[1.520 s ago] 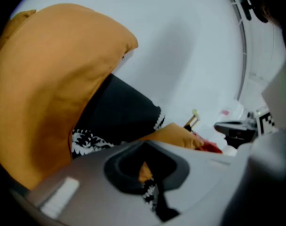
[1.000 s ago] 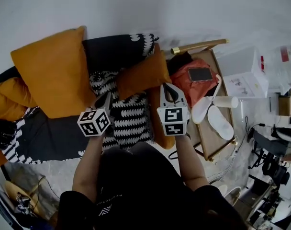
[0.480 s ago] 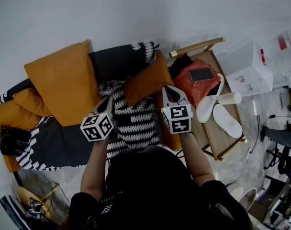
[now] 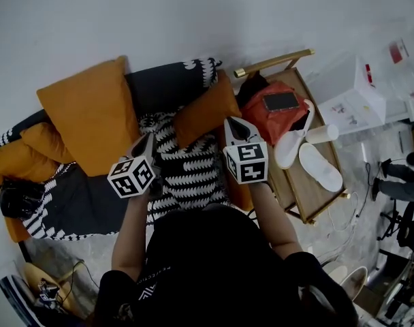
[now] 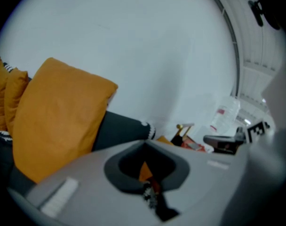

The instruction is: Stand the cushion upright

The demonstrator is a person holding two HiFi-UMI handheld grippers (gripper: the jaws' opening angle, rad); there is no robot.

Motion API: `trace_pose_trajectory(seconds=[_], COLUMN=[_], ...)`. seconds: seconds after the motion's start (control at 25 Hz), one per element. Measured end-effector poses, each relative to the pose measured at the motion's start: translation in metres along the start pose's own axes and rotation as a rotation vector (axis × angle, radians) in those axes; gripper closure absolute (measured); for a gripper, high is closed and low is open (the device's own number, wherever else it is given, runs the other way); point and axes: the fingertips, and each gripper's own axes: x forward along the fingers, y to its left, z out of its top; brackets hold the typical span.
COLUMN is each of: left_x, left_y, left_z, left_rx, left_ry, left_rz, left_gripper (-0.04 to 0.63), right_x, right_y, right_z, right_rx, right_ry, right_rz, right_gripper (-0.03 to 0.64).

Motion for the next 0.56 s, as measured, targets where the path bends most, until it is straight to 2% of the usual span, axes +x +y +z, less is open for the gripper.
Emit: trace_pose_trajectory(seconds=[0.56], left_x=[-0.020], left_y=[0.007], left_z=[0.001], left_rx=[-0.006], left_ry=[-0.022], left_rz=[0.044], left_gripper=[0.589], right_x=[0.002], right_y=[0.008], right_z=[-0.005], right_rx=[0.000], right_ry=[0.013], right_rz=[0.054], right_gripper=[0.624])
